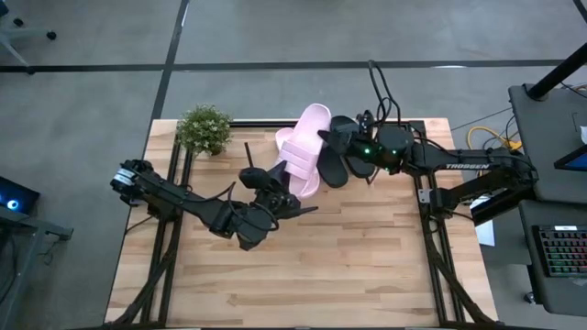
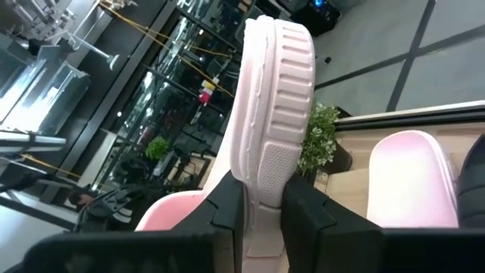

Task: Pick and place slides into the shelf
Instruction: Put the pink slipper on the shelf

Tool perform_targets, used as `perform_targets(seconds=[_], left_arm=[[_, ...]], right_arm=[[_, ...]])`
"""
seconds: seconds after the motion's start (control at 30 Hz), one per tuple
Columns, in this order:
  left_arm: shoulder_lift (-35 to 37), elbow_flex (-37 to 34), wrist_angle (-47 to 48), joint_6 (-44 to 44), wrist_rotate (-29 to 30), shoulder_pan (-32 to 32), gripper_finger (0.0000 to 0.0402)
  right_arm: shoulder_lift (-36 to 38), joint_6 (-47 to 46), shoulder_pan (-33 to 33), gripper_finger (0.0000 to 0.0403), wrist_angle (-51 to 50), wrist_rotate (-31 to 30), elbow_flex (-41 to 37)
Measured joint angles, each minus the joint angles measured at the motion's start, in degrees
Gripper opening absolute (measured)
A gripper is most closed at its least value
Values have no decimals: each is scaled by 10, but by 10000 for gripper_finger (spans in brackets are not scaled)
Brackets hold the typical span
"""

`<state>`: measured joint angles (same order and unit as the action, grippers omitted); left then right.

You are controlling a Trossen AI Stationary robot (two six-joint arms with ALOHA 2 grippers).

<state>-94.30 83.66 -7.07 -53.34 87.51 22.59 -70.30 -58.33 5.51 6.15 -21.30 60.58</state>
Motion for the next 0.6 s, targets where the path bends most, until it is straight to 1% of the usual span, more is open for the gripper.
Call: perform_targets(seconds=[0.13,0.27,0.37,0.43,0.6], left_arm=[[1,0,0,0,21,0,137],[4,0,5,-1,25,0,160],[9,0,8,-8,25,0,166],[18,-1,26,-10,25,-1,167],[51,-3,36,-10,26,-1,167]], right_arm=[[2,-1,2,49,0,-1,0],[5,-1,6,49,0,0,0],[9,-1,10,49,0,3,0],[13,1,12,49,0,8,0],[28,13,26,49,0,23,0]])
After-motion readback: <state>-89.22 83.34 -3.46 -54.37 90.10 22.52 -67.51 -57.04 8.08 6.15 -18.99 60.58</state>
